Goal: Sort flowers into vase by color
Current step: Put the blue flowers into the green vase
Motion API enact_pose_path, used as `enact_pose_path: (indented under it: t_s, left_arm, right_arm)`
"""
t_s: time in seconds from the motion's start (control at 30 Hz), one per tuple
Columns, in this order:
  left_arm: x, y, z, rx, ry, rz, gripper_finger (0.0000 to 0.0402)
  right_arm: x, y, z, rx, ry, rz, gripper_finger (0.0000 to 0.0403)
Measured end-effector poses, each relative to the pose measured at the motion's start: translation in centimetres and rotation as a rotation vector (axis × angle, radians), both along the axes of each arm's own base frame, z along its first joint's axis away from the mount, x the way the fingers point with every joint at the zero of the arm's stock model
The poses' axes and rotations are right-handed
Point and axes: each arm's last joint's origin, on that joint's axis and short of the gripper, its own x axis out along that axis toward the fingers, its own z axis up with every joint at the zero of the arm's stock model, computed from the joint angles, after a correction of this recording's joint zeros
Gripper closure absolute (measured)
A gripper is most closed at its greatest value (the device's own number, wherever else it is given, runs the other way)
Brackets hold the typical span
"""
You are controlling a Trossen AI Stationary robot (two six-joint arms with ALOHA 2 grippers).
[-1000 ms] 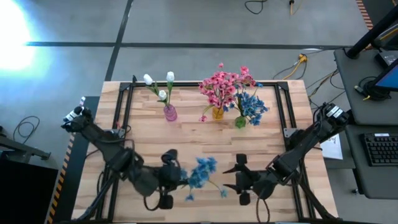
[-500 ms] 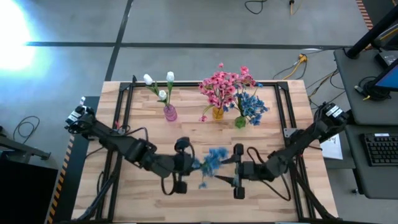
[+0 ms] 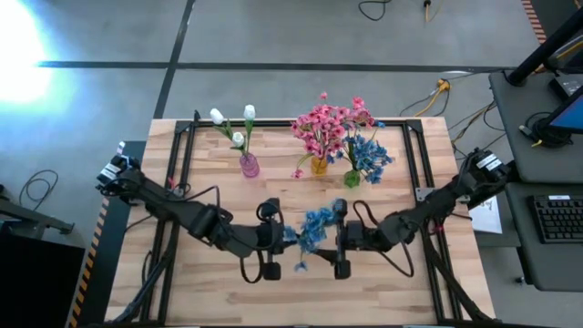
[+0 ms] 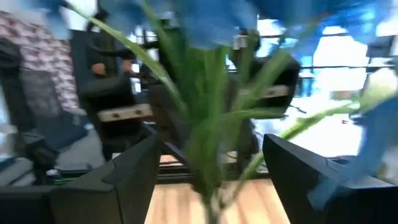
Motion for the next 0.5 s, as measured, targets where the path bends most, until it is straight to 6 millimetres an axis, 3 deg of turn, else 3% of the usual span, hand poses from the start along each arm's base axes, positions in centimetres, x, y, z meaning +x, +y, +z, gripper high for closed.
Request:
enact_pose_path:
  t_s: [0.2, 0.5]
  left_arm:
    - [0.4, 0.8, 0.1, 0.000, -0.017, 0.065, 0.0401]
    - [0.5, 0.8, 0.2, -0.001, -0.032, 0.066, 0.0401]
  right_arm:
    - [0.4, 0.0, 0.4, 0.006, -0.013, 0.029, 0.0124]
    - [1.3, -0.7, 0.7, -0.019, -0.014, -0.007, 0.0158]
